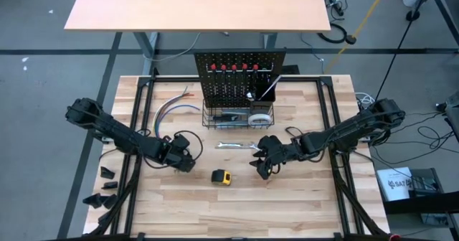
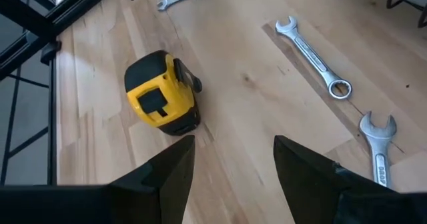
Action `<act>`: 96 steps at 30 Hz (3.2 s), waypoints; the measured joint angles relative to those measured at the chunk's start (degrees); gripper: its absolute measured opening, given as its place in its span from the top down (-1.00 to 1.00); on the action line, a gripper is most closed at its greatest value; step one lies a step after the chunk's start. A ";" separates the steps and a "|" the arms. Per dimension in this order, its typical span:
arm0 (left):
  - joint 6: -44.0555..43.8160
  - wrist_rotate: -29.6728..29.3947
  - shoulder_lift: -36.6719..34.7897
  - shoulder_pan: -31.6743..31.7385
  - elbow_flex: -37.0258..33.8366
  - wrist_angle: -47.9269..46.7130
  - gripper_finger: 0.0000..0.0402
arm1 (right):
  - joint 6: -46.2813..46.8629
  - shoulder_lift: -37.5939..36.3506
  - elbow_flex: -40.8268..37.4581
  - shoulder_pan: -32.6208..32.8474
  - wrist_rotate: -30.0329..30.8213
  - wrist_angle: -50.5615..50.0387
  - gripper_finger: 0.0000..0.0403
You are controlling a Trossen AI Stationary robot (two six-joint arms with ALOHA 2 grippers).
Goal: Hang tools onto peg board
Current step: Put the wrench into the pegboard bin, then move the measuring tape to the right side of the table
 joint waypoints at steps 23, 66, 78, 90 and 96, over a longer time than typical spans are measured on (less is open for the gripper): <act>1.61 -2.21 4.54 2.39 0.04 4.23 0.65 | 0.00 0.00 0.00 0.02 -0.15 -0.13 0.01; 20.58 4.09 -31.65 2.80 -0.07 -9.63 1.00 | -22.38 22.52 34.42 -5.87 -4.22 -3.97 0.66; 29.27 11.86 -50.30 2.80 -0.04 -11.06 1.00 | -23.06 38.08 50.81 -8.26 -10.77 -4.93 0.99; 33.71 12.46 -50.69 2.80 -0.04 -12.12 1.00 | -17.79 48.18 60.02 -9.50 -10.10 -11.46 1.00; 37.53 13.57 -50.41 2.80 -0.04 -12.18 1.00 | -14.10 49.77 60.15 -9.38 -8.59 -15.66 1.00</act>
